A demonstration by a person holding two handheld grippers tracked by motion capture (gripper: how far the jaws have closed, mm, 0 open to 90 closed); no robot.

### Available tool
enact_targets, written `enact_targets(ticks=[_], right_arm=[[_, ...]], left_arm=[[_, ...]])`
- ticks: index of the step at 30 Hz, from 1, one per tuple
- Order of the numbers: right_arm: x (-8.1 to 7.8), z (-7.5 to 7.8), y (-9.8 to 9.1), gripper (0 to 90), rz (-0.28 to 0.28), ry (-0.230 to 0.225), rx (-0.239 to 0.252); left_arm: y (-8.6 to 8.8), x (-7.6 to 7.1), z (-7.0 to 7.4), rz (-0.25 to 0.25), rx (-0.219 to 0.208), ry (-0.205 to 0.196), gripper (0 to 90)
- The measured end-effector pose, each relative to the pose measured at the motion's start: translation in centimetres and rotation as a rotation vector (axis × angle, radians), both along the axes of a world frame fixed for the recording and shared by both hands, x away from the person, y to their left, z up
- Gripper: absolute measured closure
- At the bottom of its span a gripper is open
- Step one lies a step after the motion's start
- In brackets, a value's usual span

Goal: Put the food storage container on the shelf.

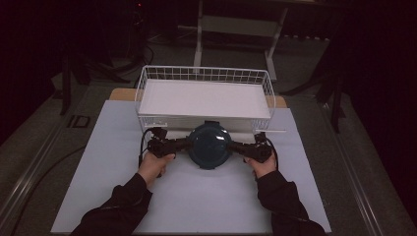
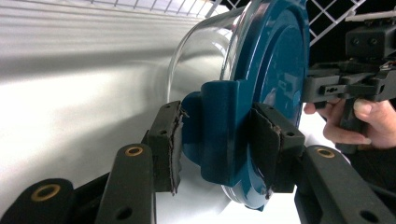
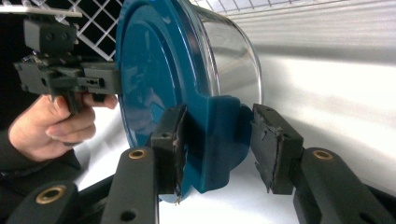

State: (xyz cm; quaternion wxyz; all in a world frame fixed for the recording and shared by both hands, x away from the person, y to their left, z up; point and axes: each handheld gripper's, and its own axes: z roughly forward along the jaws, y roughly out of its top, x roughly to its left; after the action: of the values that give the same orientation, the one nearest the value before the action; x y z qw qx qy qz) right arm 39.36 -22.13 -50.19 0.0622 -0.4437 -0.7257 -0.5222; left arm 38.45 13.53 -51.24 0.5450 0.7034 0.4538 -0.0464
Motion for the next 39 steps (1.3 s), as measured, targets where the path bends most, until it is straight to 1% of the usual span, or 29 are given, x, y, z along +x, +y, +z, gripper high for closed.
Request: enact_targets(ticks=[2, 4, 5, 6, 8, 9, 10, 11, 12, 14, 16, 17, 18, 19, 20, 22, 23, 25, 29, 30, 31, 32, 33, 34, 35, 36, 37, 38, 39], right_arm=[[0.1, 0.0, 0.0, 56.4, -0.007, -0.003, 0.003], [0.3, -0.1, 0.0, 56.2, -0.013, 0.008, 0.012], [0.3, -0.2, 0.0, 56.1, -0.016, 0.014, 0.018], [0.3, -0.1, -0.1, 55.8, -0.018, 0.038, 0.028], [0.6, -0.5, -0.2, 55.5, -0.030, 0.025, 0.041], [0.6, -0.7, -0.3, 54.9, -0.033, 0.036, 0.055], [0.7, -0.9, -0.4, 53.8, -0.050, 0.023, 0.051], [0.6, -0.8, -0.3, 52.8, -0.058, 0.004, 0.032], [0.6, -0.7, -0.2, 51.8, -0.063, 0.001, 0.015], [0.6, -0.7, 0.0, 49.6, -0.062, -0.004, 0.014], [0.6, -0.6, 0.1, 49.3, -0.060, -0.005, 0.012], [0.5, -0.3, 0.3, 51.0, -0.069, -0.014, 0.003], [0.4, -0.2, 0.4, 50.5, -0.076, -0.023, -0.007], [0.5, -0.2, 0.5, 50.1, -0.083, -0.048, -0.018], [0.5, -0.1, 0.6, 50.0, -0.087, -0.063, -0.026], [0.7, 0.0, 0.7, 49.8, -0.094, -0.080, -0.037], [0.7, 0.1, 0.8, 49.7, -0.102, -0.082, -0.044], [0.9, 0.1, 0.9, 50.1, -0.107, -0.101, -0.055], [1.0, 0.3, 1.0, 50.6, -0.115, -0.116, -0.069], [1.0, 0.4, 1.3, 50.8, -0.127, -0.137, -0.088], [1.0, 0.4, 1.3, 50.7, -0.127, -0.139, -0.089], [1.0, 0.4, 1.3, 50.7, -0.128, -0.139, -0.088], [1.0, 0.3, 1.3, 50.7, -0.130, -0.138, -0.082], [1.0, 0.3, 1.3, 50.7, -0.130, -0.138, -0.082], [0.9, 0.1, 1.2, 47.8, -0.142, -0.128, -0.057], [0.6, 0.1, 1.2, 46.9, -0.145, -0.115, -0.055], [0.4, 0.1, 1.1, 46.6, -0.149, -0.137, -0.065], [0.3, 0.2, 1.0, 46.3, -0.157, -0.155, -0.073], [0.1, 0.4, 0.9, 45.2, -0.167, -0.157, -0.075]], left_arm=[[0.0, 0.2, -0.1, 0.002, -0.011, 0.003, 55.1], [0.1, 0.3, -0.2, 0.006, -0.021, 0.007, 55.0], [0.1, 0.4, -0.4, 0.004, -0.031, 0.003, 54.9], [0.0, 0.4, -0.4, 0.010, -0.038, -0.002, 54.9], [0.0, 0.4, -0.6, 0.016, -0.047, -0.014, 54.5], [-0.1, 0.5, -0.6, 0.019, -0.052, -0.019, 54.3], [-0.3, 0.5, -0.6, 0.033, -0.036, -0.029, 53.1], [-0.4, 0.5, -0.6, 0.049, -0.020, -0.044, 51.5], [-0.5, 0.5, -0.6, 0.067, -0.021, -0.044, 50.2], [-0.4, 0.7, -0.6, 0.089, -0.030, -0.051, 50.2], [-0.4, 0.7, -0.6, 0.095, -0.029, -0.050, 50.4], [-0.4, 0.7, -0.6, 0.099, -0.017, -0.063, 50.4], [-0.4, 0.7, -0.5, 0.101, -0.009, -0.072, 50.4], [-0.5, 0.7, -0.5, 0.109, -0.006, -0.068, 50.2], [-0.4, 0.8, -0.4, 0.118, 0.007, -0.071, 48.2], [-0.5, 0.9, -0.4, 0.124, 0.013, -0.070, 46.4], [-0.5, 1.0, -0.3, 0.132, 0.019, -0.071, 46.2], [-0.6, 1.0, -0.2, 0.146, 0.026, -0.074, 43.9], [-0.6, 1.1, -0.3, 0.147, 0.033, -0.073, 40.7], [-0.5, 1.2, -0.3, 0.141, 0.035, -0.062, 39.7], [-0.5, 1.1, -0.3, 0.144, 0.033, -0.056, 38.8], [-0.5, 1.1, -0.3, 0.136, 0.029, -0.057, 38.8], [-0.5, 1.0, -0.3, 0.133, 0.035, -0.064, 37.5], [-0.5, 1.0, -0.3, 0.133, 0.035, -0.064, 34.9], [-0.6, 0.7, -0.1, 0.095, 0.047, -0.094, 27.4], [-0.6, 0.3, 0.1, 0.083, 0.039, -0.099, 24.3], [-0.6, 0.0, 0.3, 0.079, 0.046, -0.110, 22.4], [-0.6, -0.3, 0.4, 0.069, 0.051, -0.122, 18.5], [-0.6, -0.3, 0.4, 0.069, 0.051, -0.122, 14.4]])
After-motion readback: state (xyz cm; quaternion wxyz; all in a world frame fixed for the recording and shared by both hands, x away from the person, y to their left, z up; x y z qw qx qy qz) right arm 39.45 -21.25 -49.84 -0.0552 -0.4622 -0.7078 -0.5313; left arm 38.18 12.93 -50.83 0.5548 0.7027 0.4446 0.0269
